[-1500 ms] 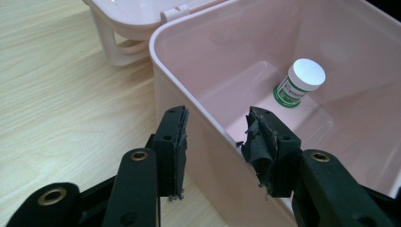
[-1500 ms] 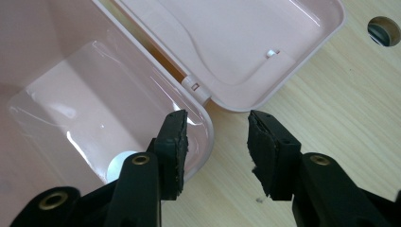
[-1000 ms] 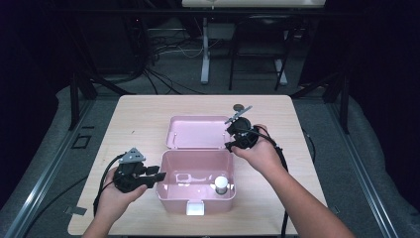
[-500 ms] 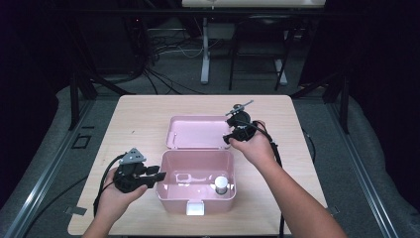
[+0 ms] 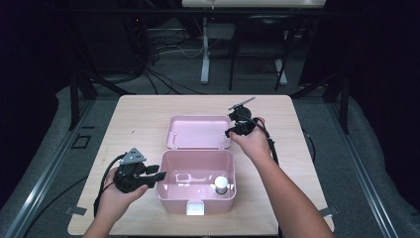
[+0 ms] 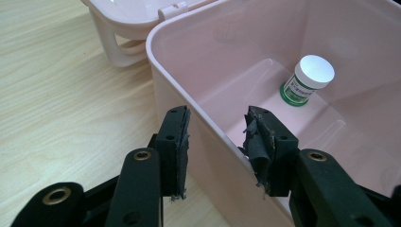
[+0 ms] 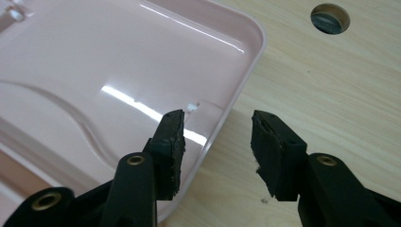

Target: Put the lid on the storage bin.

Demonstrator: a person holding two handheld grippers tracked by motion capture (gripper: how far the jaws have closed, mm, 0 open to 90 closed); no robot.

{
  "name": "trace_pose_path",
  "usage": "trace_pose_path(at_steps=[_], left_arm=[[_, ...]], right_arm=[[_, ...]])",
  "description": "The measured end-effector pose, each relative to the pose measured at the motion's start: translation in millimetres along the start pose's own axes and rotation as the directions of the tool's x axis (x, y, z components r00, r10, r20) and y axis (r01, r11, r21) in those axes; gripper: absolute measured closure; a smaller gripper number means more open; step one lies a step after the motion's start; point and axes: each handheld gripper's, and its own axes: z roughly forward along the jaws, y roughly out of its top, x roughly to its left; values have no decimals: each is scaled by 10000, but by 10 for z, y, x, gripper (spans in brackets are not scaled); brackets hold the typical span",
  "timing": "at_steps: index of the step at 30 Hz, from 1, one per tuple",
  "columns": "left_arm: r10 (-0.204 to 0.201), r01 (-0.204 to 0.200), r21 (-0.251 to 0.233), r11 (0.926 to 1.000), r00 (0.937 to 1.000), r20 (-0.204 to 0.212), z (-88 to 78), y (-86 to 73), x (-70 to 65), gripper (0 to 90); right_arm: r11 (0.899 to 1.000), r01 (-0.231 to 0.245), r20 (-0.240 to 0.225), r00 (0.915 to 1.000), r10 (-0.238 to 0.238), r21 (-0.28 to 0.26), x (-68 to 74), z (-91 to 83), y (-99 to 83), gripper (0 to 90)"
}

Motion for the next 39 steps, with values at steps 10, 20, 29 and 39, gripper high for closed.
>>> trace_pose_path(at_steps=[10, 20, 29, 39], left_arm=[[-9, 8, 78, 10000, 10000, 68, 7, -4, -3, 602], [-62, 61, 90, 9999, 10000, 74, 7, -4, -5, 608], [-152, 151, 85, 9999, 9998, 106, 9, -6, -2, 610], [-261, 260, 41, 9997, 9996, 115, 17, -12, -2, 610]], right_arm=[[9977, -647, -8, 9979, 647, -215, -78, 85, 37, 604], [9939, -1090, 48, 9940, 1091, -166, -131, 168, 57, 677], [9910, -1328, 72, 9911, 1326, 170, -101, 237, 90, 716], [9768, -2121, 163, 9772, 2117, 286, -119, 278, 129, 730]])
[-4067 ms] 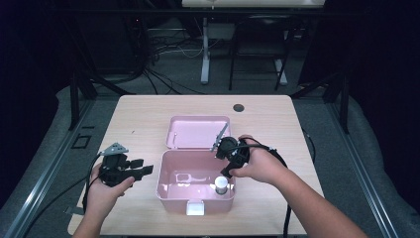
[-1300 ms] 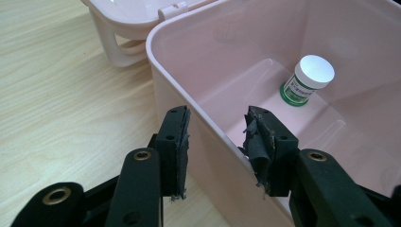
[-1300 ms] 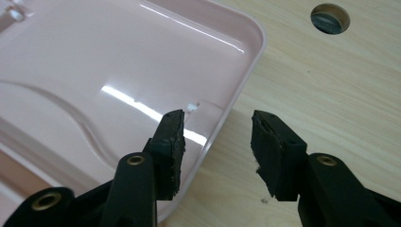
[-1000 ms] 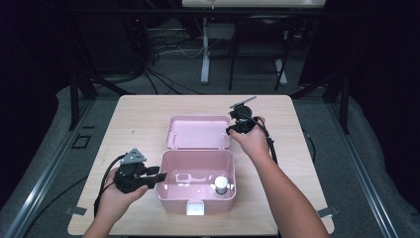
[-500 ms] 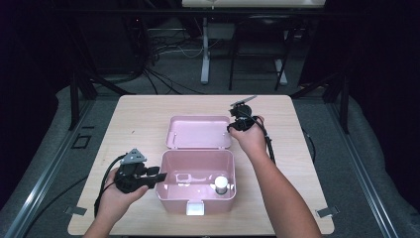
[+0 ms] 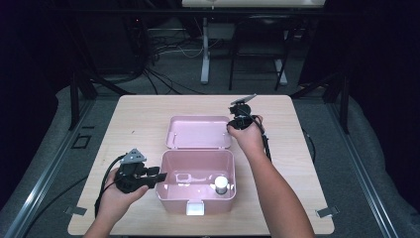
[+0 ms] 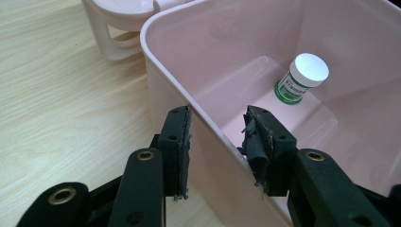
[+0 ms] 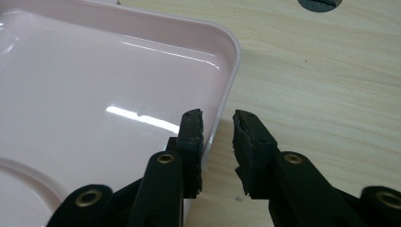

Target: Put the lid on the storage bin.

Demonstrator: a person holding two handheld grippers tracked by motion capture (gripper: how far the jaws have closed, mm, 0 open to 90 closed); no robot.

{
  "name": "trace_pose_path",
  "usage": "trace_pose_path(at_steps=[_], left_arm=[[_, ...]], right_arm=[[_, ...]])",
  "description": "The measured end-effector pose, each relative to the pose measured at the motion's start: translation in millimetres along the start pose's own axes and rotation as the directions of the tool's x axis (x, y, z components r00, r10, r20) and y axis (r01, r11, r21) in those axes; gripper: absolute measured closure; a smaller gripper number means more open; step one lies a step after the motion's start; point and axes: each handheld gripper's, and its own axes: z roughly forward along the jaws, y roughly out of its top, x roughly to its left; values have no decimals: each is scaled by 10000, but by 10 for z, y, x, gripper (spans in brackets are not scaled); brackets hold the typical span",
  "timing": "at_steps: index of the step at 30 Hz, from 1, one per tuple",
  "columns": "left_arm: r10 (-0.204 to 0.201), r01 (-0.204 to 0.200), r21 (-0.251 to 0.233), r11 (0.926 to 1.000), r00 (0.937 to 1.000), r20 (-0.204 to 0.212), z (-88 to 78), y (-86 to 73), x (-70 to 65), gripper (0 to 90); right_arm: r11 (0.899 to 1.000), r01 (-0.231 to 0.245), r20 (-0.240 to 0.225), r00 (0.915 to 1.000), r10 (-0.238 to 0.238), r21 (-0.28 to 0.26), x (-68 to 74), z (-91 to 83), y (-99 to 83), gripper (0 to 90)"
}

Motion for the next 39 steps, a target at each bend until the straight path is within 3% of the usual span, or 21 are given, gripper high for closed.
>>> trace_pose_path(at_steps=[12, 24, 39], left_arm=[[-32, 32, 1, 10000, 10000, 0, 1, -1, 1, 612], [-69, 69, 1, 10000, 10000, 1, 2, -1, 0, 614], [-61, 61, 28, 10000, 10000, -5, 18, -2, 0, 616]], right_arm=[[9987, -469, 131, 9988, 467, 189, 39, 64, 43, 766], [9977, -591, 445, 9973, 575, 335, 75, 62, 69, 825], [9982, -578, 375, 9976, 584, -169, 83, -65, 96, 845]])
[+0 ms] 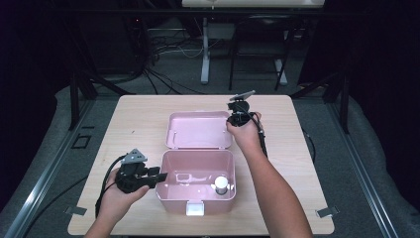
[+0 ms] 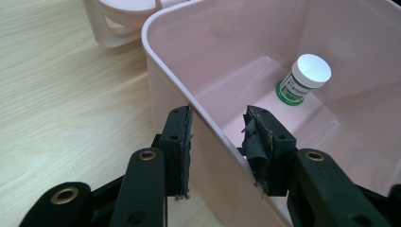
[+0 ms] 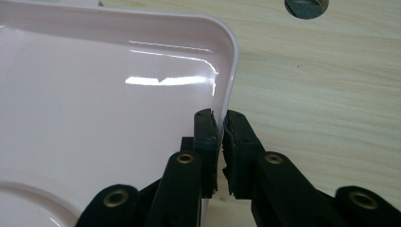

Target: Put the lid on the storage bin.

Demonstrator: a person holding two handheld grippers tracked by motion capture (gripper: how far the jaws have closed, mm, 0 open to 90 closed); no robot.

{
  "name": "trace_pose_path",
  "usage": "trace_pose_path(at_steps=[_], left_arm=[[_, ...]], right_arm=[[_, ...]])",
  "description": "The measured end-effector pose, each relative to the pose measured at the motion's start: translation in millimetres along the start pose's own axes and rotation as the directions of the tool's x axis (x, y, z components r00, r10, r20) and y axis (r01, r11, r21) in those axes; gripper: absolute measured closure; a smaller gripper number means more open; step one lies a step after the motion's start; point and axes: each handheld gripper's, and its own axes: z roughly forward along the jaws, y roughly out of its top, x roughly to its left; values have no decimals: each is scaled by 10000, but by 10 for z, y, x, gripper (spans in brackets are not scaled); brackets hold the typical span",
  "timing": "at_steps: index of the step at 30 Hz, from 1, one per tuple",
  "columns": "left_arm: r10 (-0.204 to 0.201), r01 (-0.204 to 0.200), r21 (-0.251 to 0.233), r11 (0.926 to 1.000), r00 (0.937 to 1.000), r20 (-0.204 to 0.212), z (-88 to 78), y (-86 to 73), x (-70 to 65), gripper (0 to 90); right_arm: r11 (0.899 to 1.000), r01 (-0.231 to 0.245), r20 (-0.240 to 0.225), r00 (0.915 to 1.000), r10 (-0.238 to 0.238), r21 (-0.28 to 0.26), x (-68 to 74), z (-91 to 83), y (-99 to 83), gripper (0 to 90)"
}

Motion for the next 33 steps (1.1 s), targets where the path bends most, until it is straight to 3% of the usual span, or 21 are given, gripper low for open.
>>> trace_pose_path(at_steps=[15, 33], left_arm=[[-18, 18, -51, 10000, 10000, -32, 10, 1, -8, 621], [-129, 129, -106, 9999, 9999, -19, 14, -4, -8, 621]], right_arm=[[9980, -19, -393, 9992, -6, -625, -41, -191, 0, 850], [9927, 264, -447, 9985, -319, -1181, -8, -422, -6, 859]])
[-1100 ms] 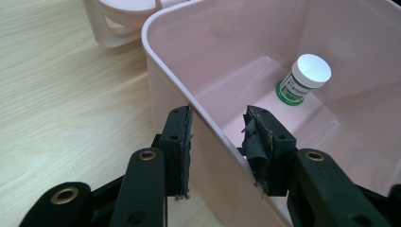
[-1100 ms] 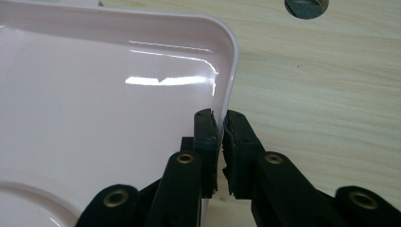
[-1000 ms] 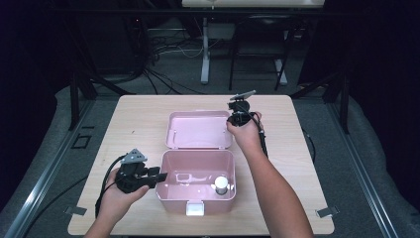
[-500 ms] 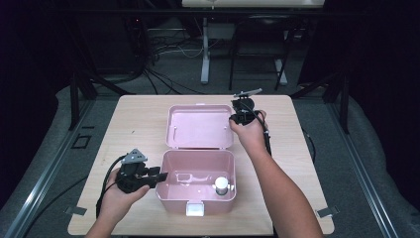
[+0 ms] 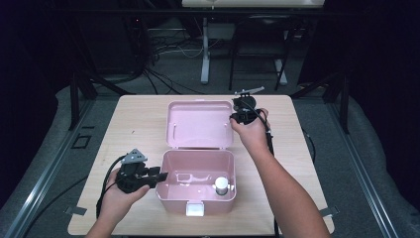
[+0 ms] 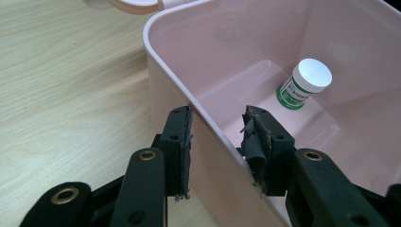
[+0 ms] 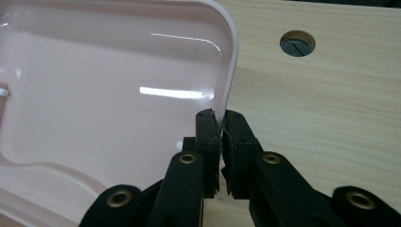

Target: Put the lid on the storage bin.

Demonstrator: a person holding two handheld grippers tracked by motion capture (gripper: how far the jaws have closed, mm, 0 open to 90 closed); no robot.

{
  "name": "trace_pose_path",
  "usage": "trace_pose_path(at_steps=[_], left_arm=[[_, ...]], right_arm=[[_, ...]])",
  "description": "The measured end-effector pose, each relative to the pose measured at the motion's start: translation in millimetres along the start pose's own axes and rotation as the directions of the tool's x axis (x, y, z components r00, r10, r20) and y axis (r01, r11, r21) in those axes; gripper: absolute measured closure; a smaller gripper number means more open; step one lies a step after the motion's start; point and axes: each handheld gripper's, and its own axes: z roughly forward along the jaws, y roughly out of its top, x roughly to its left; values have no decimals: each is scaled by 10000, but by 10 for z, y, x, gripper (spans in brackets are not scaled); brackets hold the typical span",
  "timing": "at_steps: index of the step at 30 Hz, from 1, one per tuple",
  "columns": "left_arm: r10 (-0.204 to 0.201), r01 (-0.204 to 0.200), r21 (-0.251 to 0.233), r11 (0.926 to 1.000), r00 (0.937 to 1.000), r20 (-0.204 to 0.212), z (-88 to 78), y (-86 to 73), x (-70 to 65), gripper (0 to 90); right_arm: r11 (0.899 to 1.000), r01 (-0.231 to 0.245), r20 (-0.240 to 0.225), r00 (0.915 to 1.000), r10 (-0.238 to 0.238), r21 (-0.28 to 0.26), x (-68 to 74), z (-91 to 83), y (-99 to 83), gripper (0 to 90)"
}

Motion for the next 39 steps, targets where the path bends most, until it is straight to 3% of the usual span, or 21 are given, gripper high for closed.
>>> trace_pose_path(at_steps=[26, 39], left_arm=[[-26, 26, -43, 10000, 10000, -24, 4, -2, -3, 622], [13, -13, -43, 10000, 10000, -98, 7, -2, -12, 626]], right_arm=[[9962, 382, -259, 9988, -404, -779, 35, -272, -56, 865], [9875, 711, -252, 9968, -754, -1407, 65, -432, -151, 867]])
